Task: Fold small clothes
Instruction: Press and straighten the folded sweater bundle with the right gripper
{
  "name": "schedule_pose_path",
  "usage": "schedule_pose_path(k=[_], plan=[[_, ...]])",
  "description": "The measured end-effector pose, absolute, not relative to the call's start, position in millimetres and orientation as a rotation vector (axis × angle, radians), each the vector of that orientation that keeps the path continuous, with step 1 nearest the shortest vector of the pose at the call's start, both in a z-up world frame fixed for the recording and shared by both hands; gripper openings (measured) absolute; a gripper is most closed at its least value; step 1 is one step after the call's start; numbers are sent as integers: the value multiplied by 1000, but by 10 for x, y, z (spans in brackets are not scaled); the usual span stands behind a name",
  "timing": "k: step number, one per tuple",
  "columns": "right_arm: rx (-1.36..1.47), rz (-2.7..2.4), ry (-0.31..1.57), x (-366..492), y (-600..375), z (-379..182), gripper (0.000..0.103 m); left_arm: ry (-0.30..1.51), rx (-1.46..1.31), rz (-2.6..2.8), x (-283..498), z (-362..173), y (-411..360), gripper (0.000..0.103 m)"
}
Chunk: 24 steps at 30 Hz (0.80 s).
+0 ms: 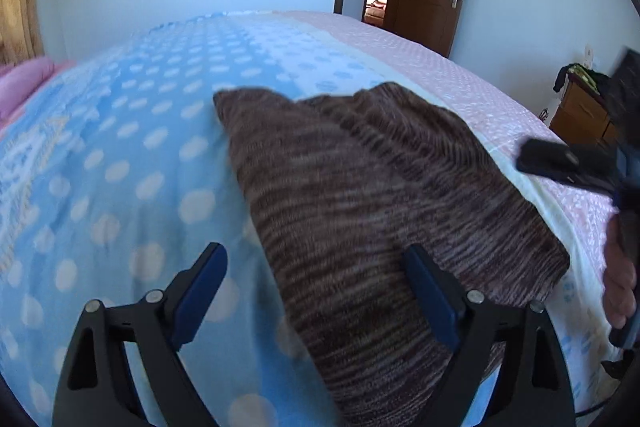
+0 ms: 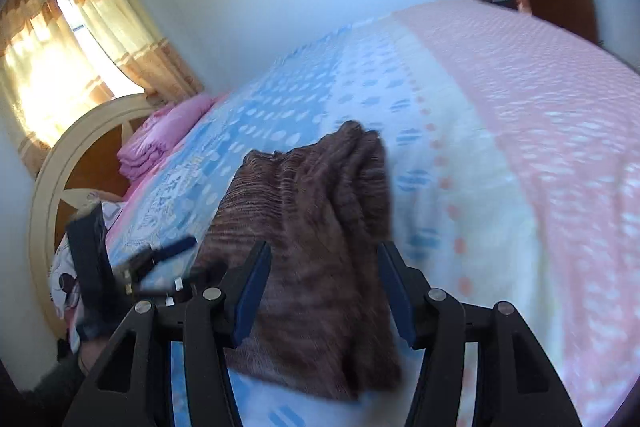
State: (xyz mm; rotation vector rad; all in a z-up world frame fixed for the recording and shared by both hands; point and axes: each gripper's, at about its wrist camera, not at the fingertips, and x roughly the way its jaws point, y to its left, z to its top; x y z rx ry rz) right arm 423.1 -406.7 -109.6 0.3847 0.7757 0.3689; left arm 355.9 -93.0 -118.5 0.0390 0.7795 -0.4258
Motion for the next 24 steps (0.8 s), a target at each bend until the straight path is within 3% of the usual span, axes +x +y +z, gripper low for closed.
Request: schedule_pose_path(k=[1,2,3,5,13,22,24], plan=[[382,362,778,4345,-4029,-1112,54,781,37,-426,3573,-1189,-927,93],[373,355,790,4482,-3988,-1141,39,778,26,-432,3581,-1182,-916,94],[361,355,815,4578,-3944,-1177,18,775,9,-438,3583,-1181,-889,98],[320,323,838,4679,-3883,-1228,4,791,-28,-431,3615,-1219,-816,99],[281,220,850,4564,-4123,-1504,3,874,-56,-444,3677,-1353,-821,103],[163,307,722,4639,-3804,-973,10,855,11,-408,3605,-1342,-891,103],[121,382,759,4760,-3605,-976,28,851,14,-409,3577,-1336,-889,103]])
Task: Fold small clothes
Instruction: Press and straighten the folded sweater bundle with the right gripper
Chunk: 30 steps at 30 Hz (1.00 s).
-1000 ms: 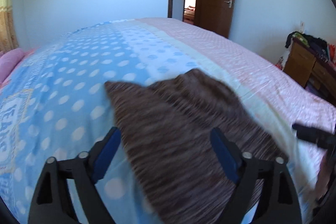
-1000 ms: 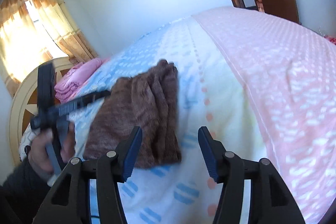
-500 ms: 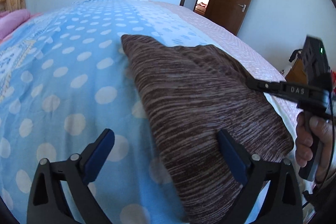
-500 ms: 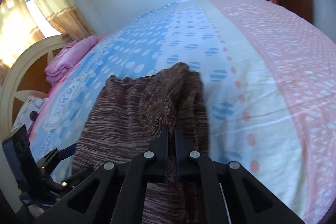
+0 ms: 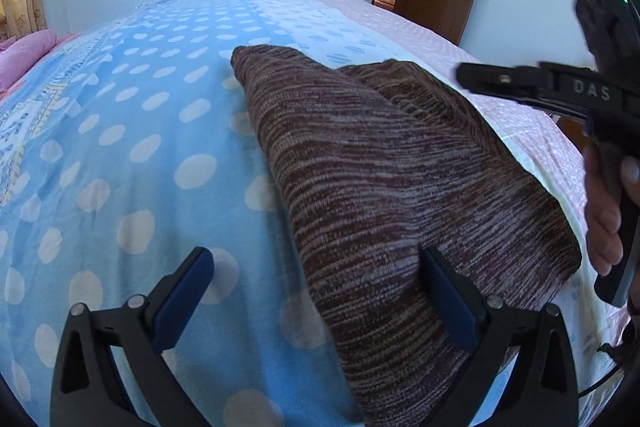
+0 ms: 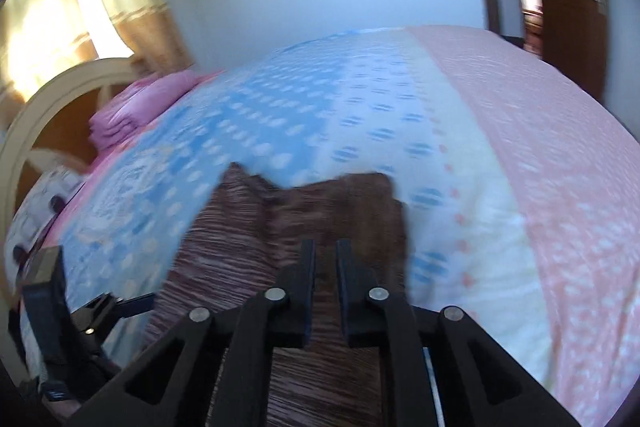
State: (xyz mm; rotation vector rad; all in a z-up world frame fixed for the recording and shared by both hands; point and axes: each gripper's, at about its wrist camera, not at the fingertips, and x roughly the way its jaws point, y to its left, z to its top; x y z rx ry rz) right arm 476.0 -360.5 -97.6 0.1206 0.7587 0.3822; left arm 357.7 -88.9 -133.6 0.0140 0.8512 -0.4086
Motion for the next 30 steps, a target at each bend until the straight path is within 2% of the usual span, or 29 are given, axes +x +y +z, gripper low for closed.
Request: schedule_pose_path(k=[5,7,11,16,18,19,25,30], plan=[[139,265,947,5333,-3642,-1404,29,886,-1,-411,3579,-1374,-865,103],[296,284,937,5439,-3865,-1421,29,893,-5,-392,3531,-1379,-858,103],[217,243,909,5351,-3813,-1357,29,894,-11,-362,3417,-1384,-846,103],[339,248,861,5168,-4160,-1346,31,892,-33,-369,3397,-1384,-818,103],[324,227,875,5138,-4227,-1367,54,895,-24,-363,3400,-1388,-832,103],[331,239,879,5137,-4261,-1381,57,896,-16,-358,3399,-1390,-846,103],[492,346,899,5118,-4463,-1547,57,898,-10,-354,3401,-1393,-859,103],[513,394,882,5157,-4444,-1623,58,900,-2,-351,3392,-1399,-883,103]])
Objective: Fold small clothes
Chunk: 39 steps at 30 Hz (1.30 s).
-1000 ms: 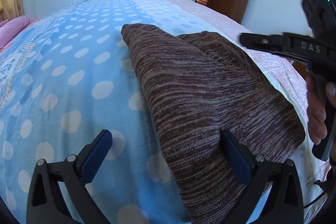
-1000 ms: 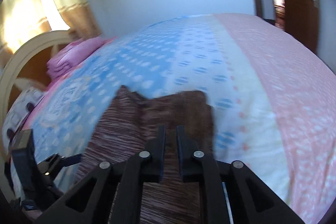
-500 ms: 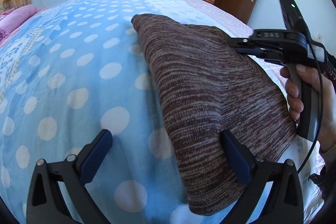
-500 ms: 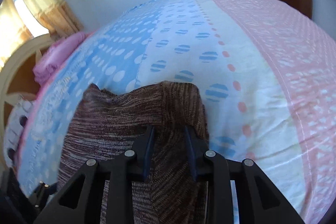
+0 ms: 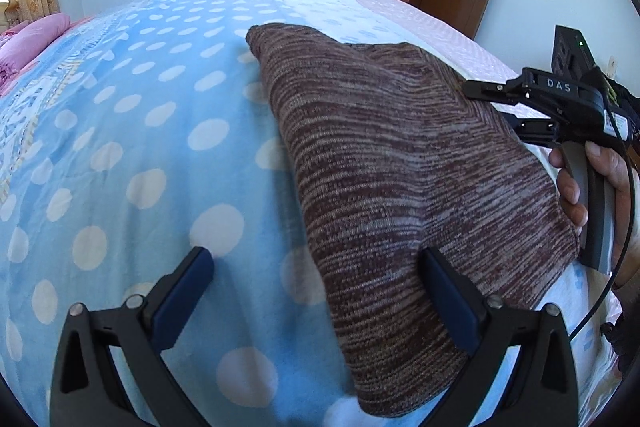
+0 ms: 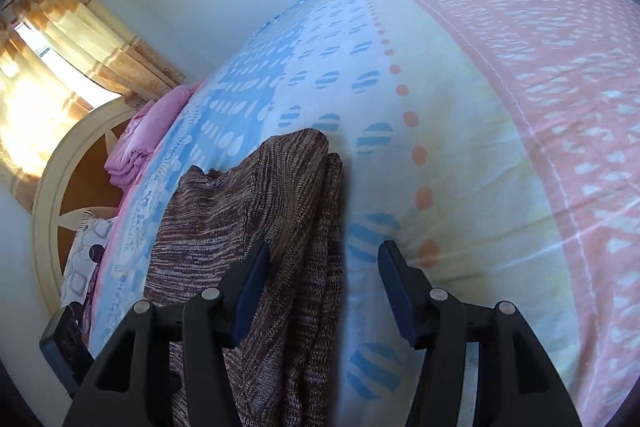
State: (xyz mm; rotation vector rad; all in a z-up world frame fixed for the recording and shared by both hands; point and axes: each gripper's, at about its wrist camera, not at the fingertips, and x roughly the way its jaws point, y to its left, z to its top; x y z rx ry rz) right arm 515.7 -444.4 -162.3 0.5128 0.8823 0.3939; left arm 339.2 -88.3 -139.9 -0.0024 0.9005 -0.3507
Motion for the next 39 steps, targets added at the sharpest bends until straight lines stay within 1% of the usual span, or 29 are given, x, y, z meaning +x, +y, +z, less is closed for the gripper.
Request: schedule_pose_path(k=[5,15,20,23,25,26,27,29,31,32,34,35,36,37,38,39], plan=[[570,429,857,5253,-4490,-1682,58,904,0,-353,3439,-1402,-888,103],[560,529,872,5439,-4368,-1716,56,908,-5,-374,3500,-1406,-894,103],[563,529,876,5499,-4350,-1752,44,897,-67,-407,3605,-1378,-836,103],[571,520,881,5532,-4367,-1784,34,899,-114,-414,3687,-1385,-807,103],[569,520,883,5564,-4356,-1793,33,897,-87,-409,3707,-1385,-856,103],[566,526,886,5565,-4352,-1794,31,886,-75,-420,3685,-1376,-876,98],[568,555,891,5561,-4333,-1799,29,871,-72,-440,3653,-1364,-889,87],[579,626,894,5530,-4313,-1808,29,846,-69,-485,3590,-1349,-900,77],[590,627,888,5530,-4323,-1823,29,848,-68,-487,3600,-1353,-908,77],[600,617,888,5543,-4332,-1836,26,856,-69,-493,3622,-1360,-914,77],[612,599,891,5585,-4335,-1858,26,871,-73,-503,3667,-1369,-942,81],[600,599,892,5587,-4319,-1854,26,879,-69,-509,3690,-1376,-958,86],[592,599,893,5582,-4309,-1849,26,880,-54,-505,3681,-1373,-994,86],[590,605,893,5571,-4306,-1844,26,872,-37,-498,3646,-1363,-1034,84],[592,614,890,5555,-4306,-1841,23,857,-19,-509,3611,-1350,-1058,75],[594,630,880,5532,-4306,-1832,22,849,-15,-517,3582,-1336,-1071,71]])
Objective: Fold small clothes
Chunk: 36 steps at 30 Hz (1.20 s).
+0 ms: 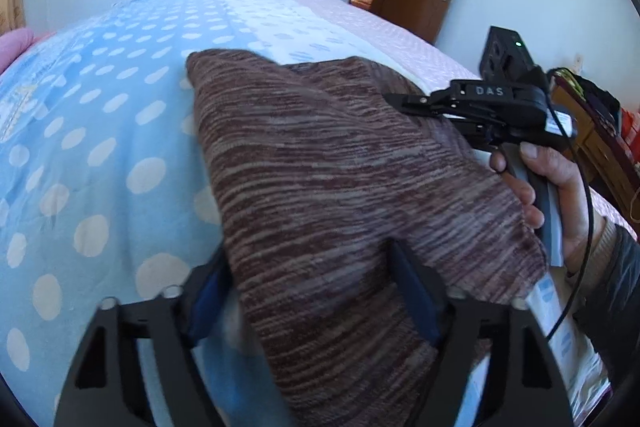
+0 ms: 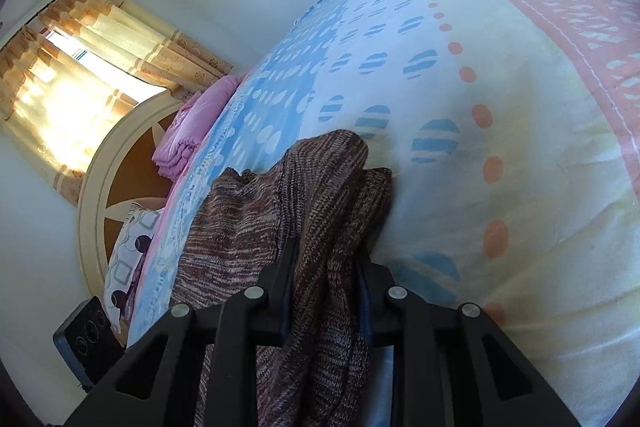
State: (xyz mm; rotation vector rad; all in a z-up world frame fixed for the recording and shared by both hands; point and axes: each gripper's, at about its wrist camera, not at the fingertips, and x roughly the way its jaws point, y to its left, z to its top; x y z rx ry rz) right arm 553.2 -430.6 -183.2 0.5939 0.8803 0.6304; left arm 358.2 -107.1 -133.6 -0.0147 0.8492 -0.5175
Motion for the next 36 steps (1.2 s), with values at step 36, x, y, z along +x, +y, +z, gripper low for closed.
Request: schedule_pose_path(k=[36], plan=[[398,483,823,5299,-4124,-1641,20,933,26,-499,3516,-1207,-1150,37]])
